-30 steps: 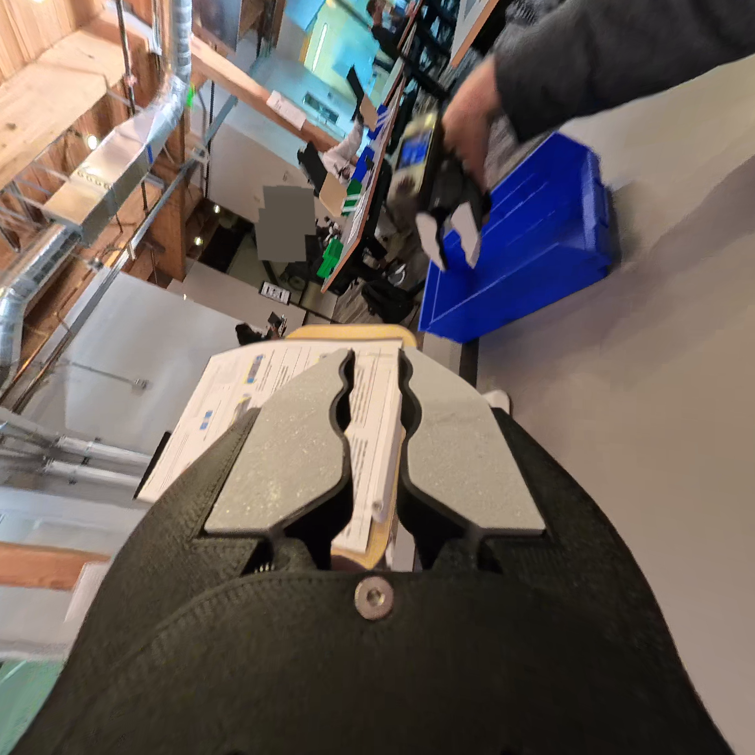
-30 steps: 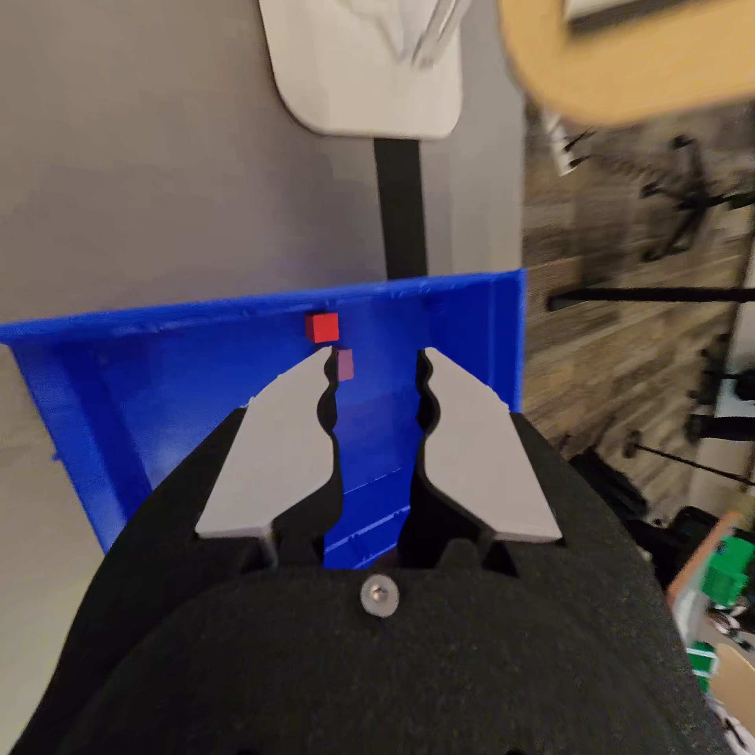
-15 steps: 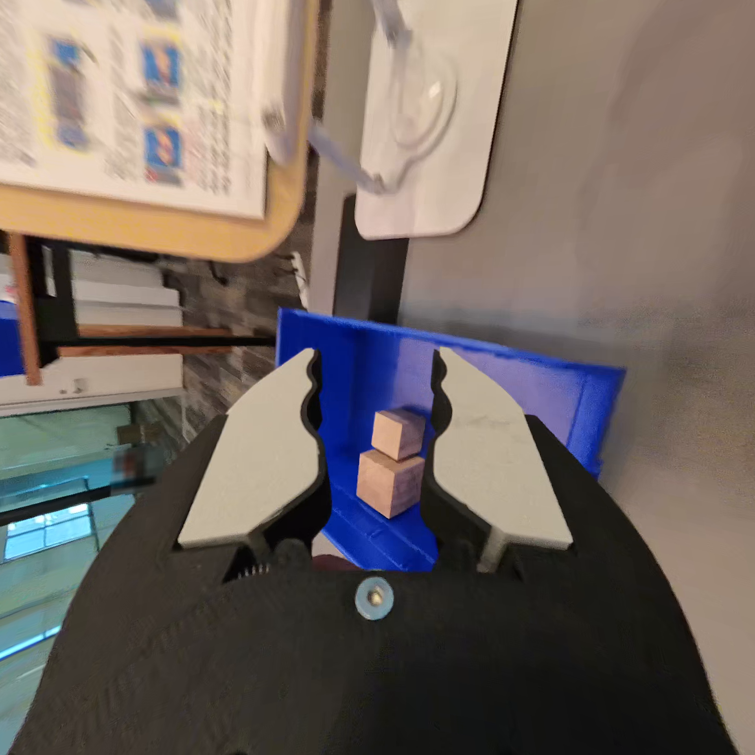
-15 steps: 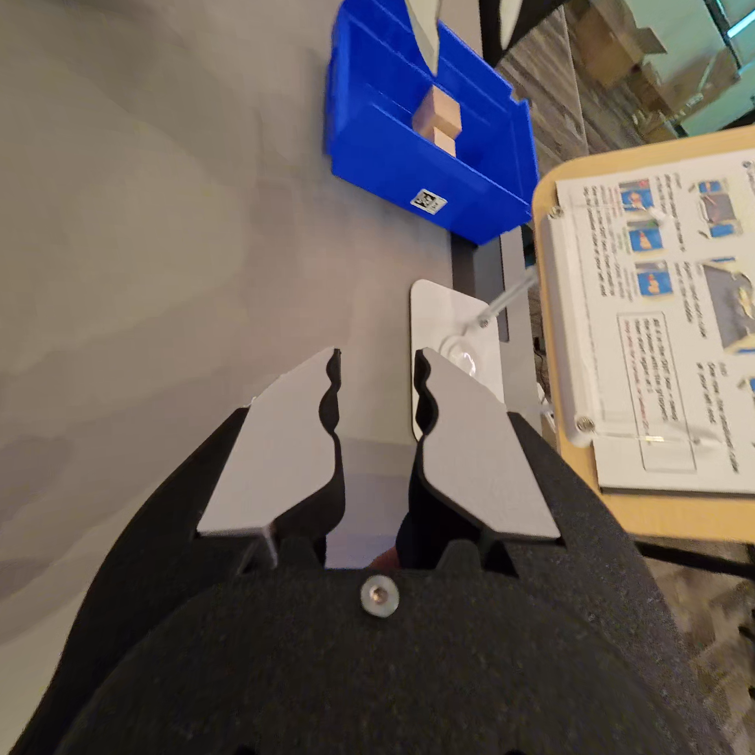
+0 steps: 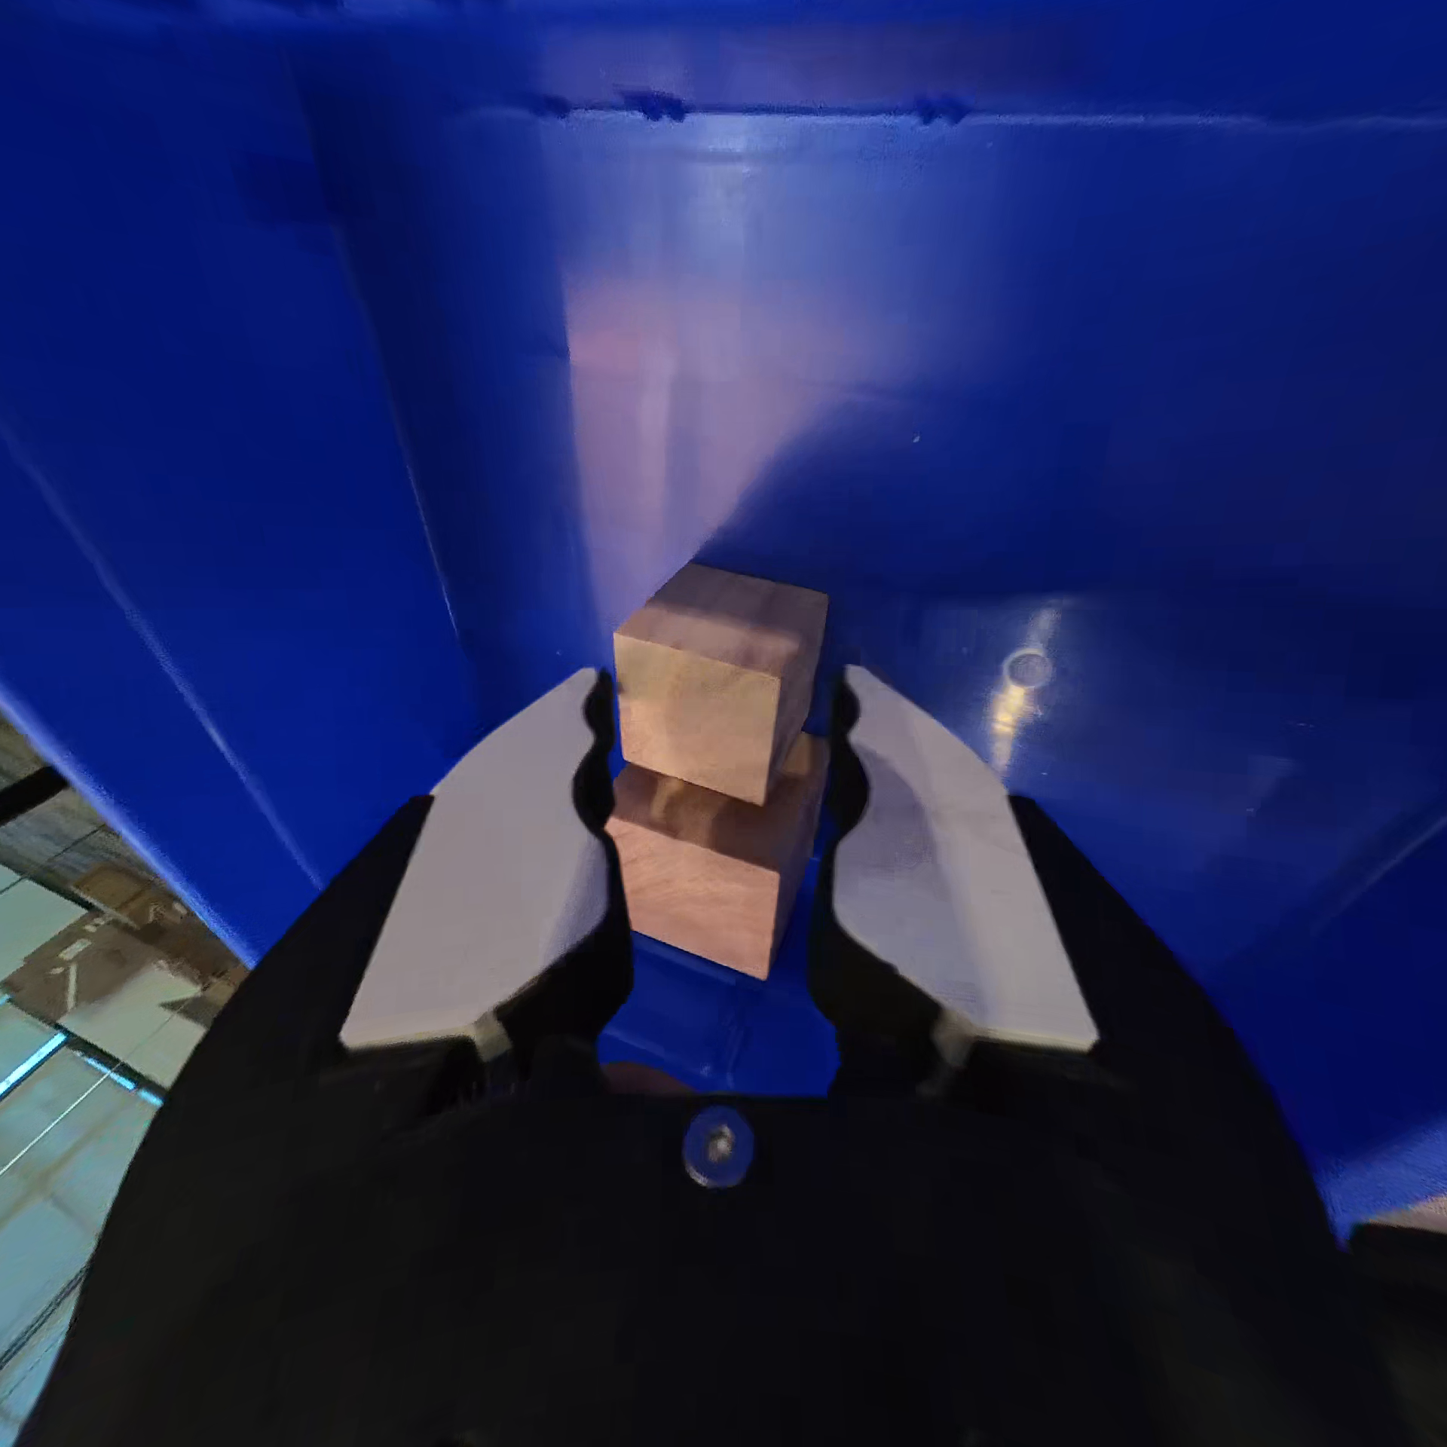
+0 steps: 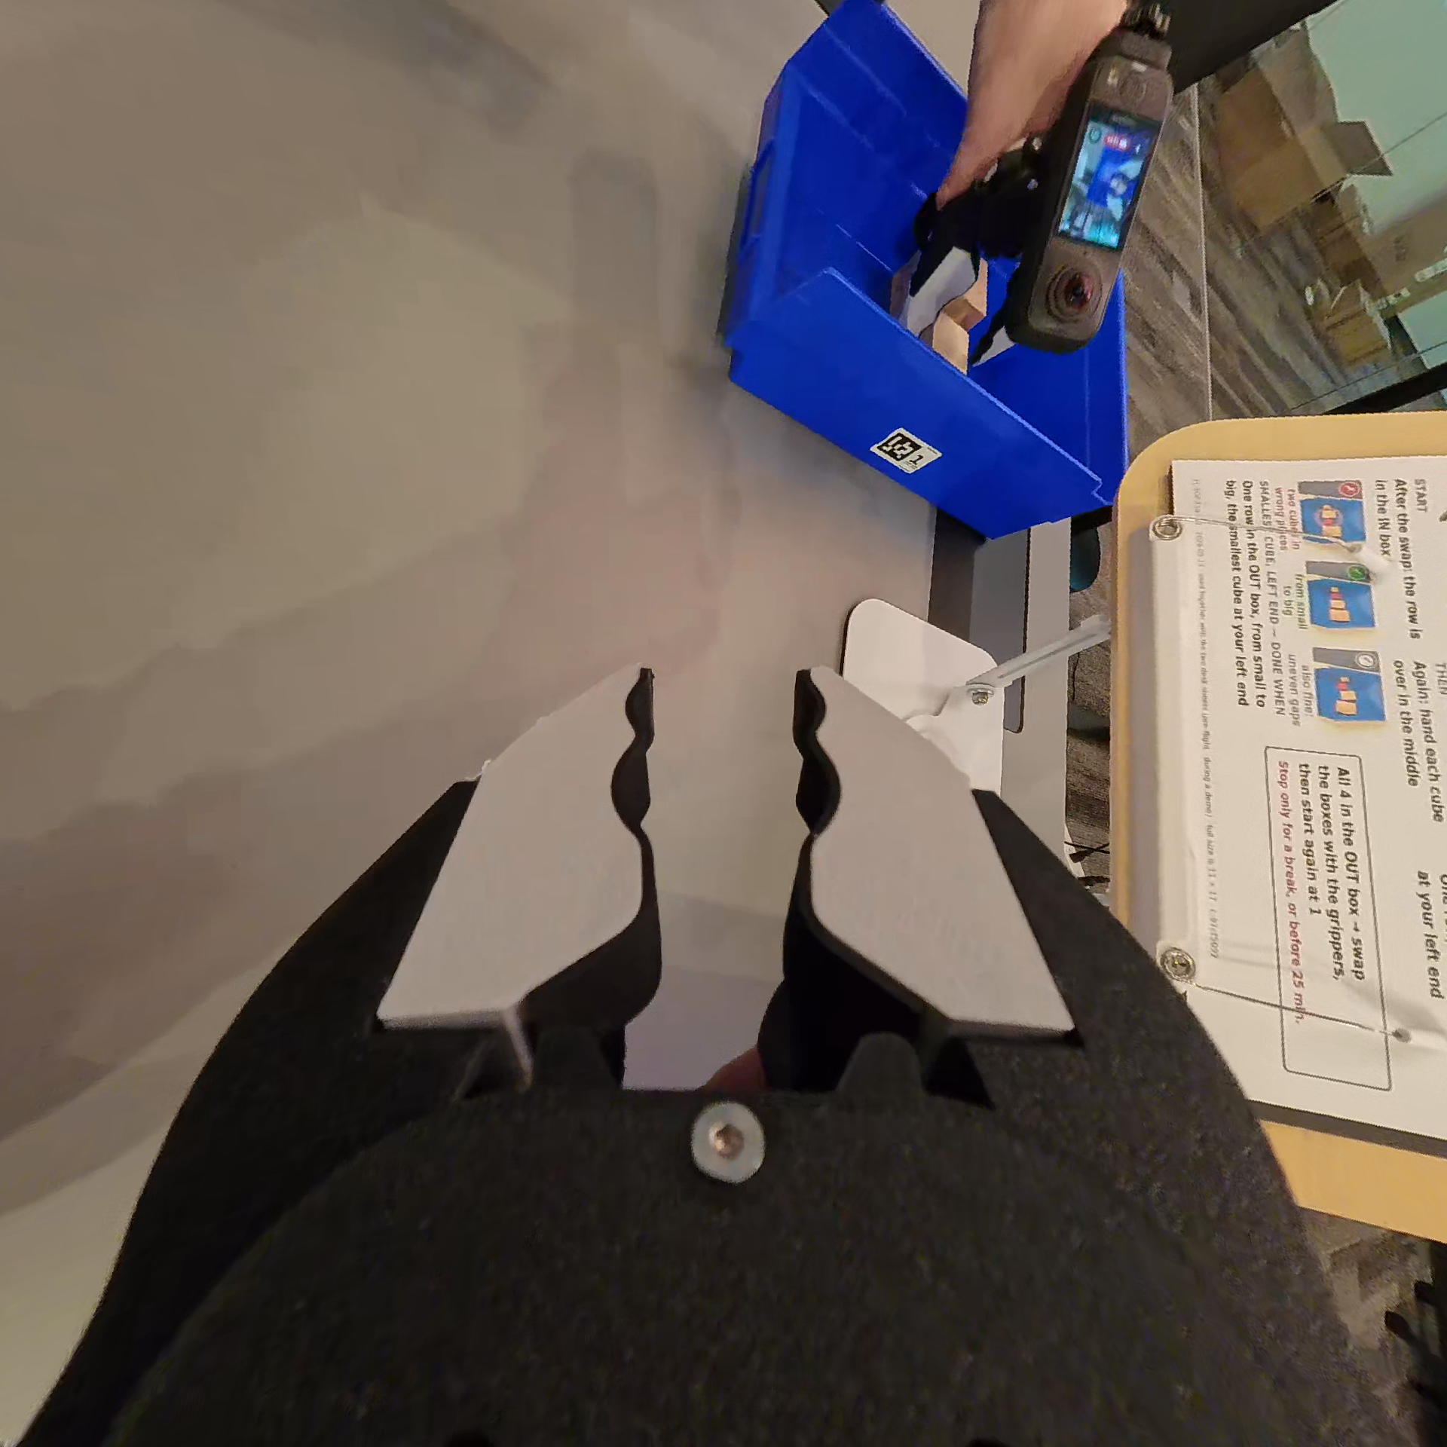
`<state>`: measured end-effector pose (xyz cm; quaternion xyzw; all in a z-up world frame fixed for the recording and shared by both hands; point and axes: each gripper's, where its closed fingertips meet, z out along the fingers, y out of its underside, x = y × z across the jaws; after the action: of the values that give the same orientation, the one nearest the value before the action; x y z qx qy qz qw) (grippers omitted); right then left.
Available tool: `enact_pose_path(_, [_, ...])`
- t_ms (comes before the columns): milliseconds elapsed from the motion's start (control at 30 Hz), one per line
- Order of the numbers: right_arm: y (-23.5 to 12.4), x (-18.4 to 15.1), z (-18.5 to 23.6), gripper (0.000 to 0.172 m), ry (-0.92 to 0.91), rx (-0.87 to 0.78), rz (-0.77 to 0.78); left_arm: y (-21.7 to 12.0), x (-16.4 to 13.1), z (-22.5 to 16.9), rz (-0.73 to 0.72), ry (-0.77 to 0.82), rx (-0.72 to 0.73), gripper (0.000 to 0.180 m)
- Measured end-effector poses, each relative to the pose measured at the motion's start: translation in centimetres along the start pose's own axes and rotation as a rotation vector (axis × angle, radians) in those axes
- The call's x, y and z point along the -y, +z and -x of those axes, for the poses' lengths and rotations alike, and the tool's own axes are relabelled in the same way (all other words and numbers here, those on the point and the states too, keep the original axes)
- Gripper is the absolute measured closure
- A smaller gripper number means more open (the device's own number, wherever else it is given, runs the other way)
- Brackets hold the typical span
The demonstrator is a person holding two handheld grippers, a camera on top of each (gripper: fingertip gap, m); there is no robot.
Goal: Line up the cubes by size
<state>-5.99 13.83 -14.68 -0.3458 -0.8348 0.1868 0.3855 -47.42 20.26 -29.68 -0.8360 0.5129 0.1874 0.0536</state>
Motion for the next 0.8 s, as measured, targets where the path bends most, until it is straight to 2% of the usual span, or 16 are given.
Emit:
enact_pose_path(67, [0.0, 0.0, 0.0, 0.138, -0.002, 0.001, 0.001, 0.6, -0.2, 0.2, 0.025, -0.006, -0.002, 0.134])
enact_pose_path(300, [-0.5, 0.0, -0.1, 0.138, -0.006, -0.015, -0.004, 0.8, -0.4, 0.3, 0.015, -0.021, -0.016, 0.134])
enact_pose_path(433, [-0.7, 0.7, -0.5, 0.138, -0.015, -0.039, -0.041, -1.4, -0.1, 0.7, -0.093, -0.089, 0.049, 0.134])
enact_pose_path(500, [-0.8, 1.4, -1.0, 0.137, -0.028, -0.076, -0.064, -4.3, 0.4, 1.4, -0.2, -0.15, 0.131, 0.134])
enact_pose_path(600, [-1.1, 2.8, -2.4, 0.136, -0.034, -0.156, -0.132, -10.5, 2.4, 2.0, -0.41, -0.215, 0.283, 0.134])
enact_pose_path(700, [-1.6, 4.4, -4.1, 0.134, -0.032, -0.271, -0.207, -18.0, 6.6, 0.5, -0.666, -0.189, 0.412, 0.134])
enact_pose_path(800, [-2.3, 6.1, -5.2, 0.133, -0.03, -0.355, -0.293, -24.0, 11.5, -1.9, -0.845, -0.106, 0.491, 0.134])
